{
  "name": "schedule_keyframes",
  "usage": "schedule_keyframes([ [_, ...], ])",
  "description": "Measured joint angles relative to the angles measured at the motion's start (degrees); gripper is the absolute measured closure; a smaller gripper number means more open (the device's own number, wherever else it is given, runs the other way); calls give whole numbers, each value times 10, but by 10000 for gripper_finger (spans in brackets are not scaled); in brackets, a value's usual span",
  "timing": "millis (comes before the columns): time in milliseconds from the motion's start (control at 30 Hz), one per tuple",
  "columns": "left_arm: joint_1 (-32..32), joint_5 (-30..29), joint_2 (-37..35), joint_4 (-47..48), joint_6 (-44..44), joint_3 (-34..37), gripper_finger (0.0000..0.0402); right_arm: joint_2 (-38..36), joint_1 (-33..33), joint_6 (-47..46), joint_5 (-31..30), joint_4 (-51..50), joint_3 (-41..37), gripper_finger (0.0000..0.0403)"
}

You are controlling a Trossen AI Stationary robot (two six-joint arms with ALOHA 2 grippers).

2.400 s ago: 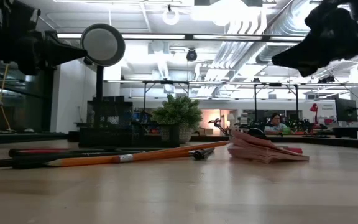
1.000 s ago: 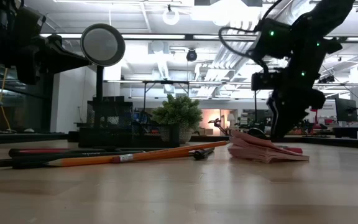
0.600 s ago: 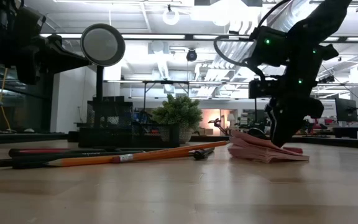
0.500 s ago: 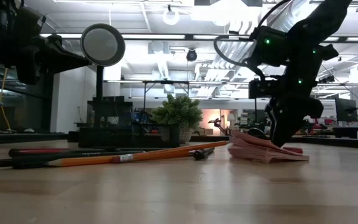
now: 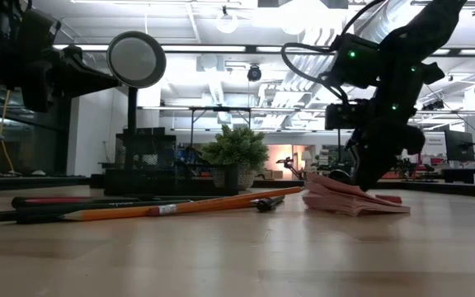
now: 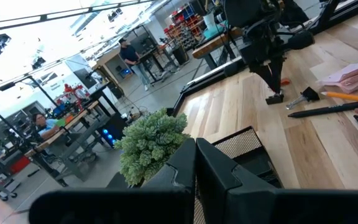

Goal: Pick and place office supplies into organizer
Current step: Put the right clip binder into the desktop organizer

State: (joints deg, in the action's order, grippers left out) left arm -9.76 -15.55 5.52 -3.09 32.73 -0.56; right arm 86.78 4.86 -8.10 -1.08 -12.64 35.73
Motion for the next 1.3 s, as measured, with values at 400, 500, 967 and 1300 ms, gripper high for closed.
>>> schedule_keyframes([
  [400, 0, 1, 0, 0, 0, 0, 401, 0, 0, 29, 0, 8, 33, 402],
  [500, 0, 0, 0, 0, 0, 0, 401, 0, -2, 41, 1, 8, 47, 402],
  [967, 0, 0, 0, 0, 0, 0, 401, -1, 0, -55, -34, -28, 63, 401],
  [1300, 0, 0, 0, 0, 0, 0, 401, -1, 0, -235, -43, -26, 63, 327],
])
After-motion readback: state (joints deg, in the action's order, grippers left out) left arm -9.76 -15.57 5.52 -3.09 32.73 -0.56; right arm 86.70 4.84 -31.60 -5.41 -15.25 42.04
